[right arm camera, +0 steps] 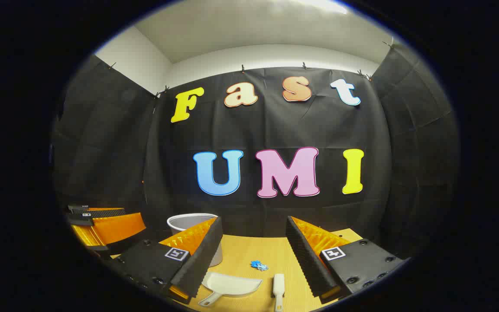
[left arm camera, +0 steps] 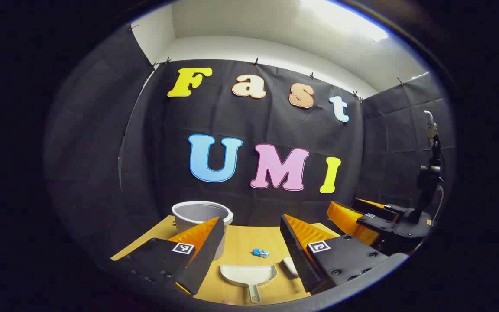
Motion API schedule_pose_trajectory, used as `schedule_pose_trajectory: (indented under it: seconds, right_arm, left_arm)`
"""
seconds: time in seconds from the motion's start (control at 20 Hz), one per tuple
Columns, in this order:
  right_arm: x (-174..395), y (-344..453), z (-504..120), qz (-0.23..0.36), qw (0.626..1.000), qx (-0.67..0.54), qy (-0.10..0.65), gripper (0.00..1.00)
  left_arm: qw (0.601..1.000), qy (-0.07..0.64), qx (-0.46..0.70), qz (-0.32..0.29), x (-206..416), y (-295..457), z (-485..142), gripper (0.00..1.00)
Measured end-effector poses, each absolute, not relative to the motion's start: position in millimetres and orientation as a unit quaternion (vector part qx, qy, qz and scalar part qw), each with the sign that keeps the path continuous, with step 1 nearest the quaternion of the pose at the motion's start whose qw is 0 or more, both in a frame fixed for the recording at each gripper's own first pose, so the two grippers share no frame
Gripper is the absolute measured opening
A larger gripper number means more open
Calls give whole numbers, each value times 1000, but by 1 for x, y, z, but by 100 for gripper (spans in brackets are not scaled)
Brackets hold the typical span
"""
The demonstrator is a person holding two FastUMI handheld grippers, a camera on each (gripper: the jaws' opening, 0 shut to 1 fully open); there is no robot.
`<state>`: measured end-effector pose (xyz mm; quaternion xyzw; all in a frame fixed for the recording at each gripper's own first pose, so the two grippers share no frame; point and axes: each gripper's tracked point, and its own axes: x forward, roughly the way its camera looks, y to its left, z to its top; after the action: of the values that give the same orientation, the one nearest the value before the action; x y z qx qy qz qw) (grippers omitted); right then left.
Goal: Pick up the small broom and dustpan from the desktop, sweep the trash into the dustpan with the broom, and then empty the trash into the garbage bin.
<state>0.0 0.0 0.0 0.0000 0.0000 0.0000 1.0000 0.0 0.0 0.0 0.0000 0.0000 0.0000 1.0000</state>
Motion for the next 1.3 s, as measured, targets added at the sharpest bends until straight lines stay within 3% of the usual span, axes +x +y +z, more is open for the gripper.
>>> schedule_pose_trajectory:
  seconds: [0.05,0.4,0.75,1.05,1.1,1.3]
  right_arm:
    - [-1,1,0,-1,1000,0,0,95]
    - [-15,10,-6,20,1000,-19,5,95]
    - [-7,28,-13,58,997,-6,40,95]
    - [3,48,-12,85,996,-4,37,95]
    - [3,51,-13,88,995,-5,37,87]
    - [6,49,-15,90,995,-3,37,87]
  left_arm:
    - [1000,-1,1,0,-1,0,0,78]
    - [1000,7,-3,-2,-2,-3,-2,77]
    - [998,-31,18,57,-4,11,22,77]
    - [998,-20,10,62,-8,11,15,77]
    - [998,-16,8,62,-8,11,14,77]
    - [998,-13,6,64,-7,11,12,77]
